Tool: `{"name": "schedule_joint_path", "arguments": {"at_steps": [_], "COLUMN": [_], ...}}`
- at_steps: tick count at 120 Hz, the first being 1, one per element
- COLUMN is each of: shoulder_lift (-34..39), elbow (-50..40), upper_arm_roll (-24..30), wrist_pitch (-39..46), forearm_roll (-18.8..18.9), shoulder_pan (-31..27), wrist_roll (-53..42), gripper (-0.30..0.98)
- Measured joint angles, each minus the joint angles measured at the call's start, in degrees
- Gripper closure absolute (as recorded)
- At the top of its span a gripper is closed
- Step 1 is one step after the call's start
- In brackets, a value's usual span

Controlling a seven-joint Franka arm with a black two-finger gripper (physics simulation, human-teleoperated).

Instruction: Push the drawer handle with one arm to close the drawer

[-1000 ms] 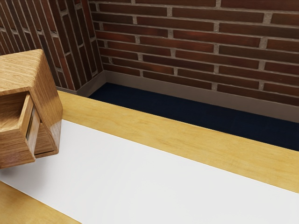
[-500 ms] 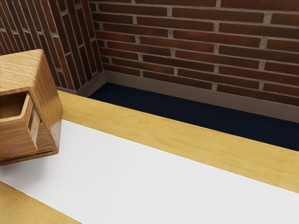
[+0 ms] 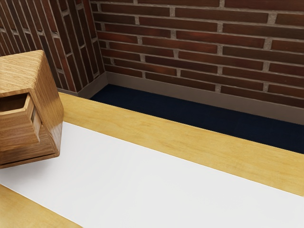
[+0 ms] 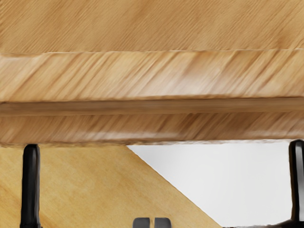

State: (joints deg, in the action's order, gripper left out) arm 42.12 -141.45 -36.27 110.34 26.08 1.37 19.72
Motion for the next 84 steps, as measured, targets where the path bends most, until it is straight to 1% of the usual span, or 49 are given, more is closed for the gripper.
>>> {"name": "schedule_joint_path", "arguments": {"at_steps": [11,32,44,53,59,84], "shoulder_lift": [-2.20,-5.38,-7.65,-9.18,-10.01,-11.02], "elbow": [1.75,4.71,7.33,9.39,10.48,12.50], "upper_arm_roll": [-2.09,-3.95,-7.67,-11.93,-13.74,-14.96], "wrist_pitch": [0.53,1.46,1.76,1.91,1.98,2.14], "forearm_roll": [0.30,0.66,0.80,1.28,1.65,2.20], "shoulder_pan": [2.23,4.79,8.56,12.58,14.08,15.49], "wrist_roll": [0.16,0.49,0.69,0.84,0.93,1.22], "gripper": [0.79,0.79,0.79,0.79,0.79,0.79]}}
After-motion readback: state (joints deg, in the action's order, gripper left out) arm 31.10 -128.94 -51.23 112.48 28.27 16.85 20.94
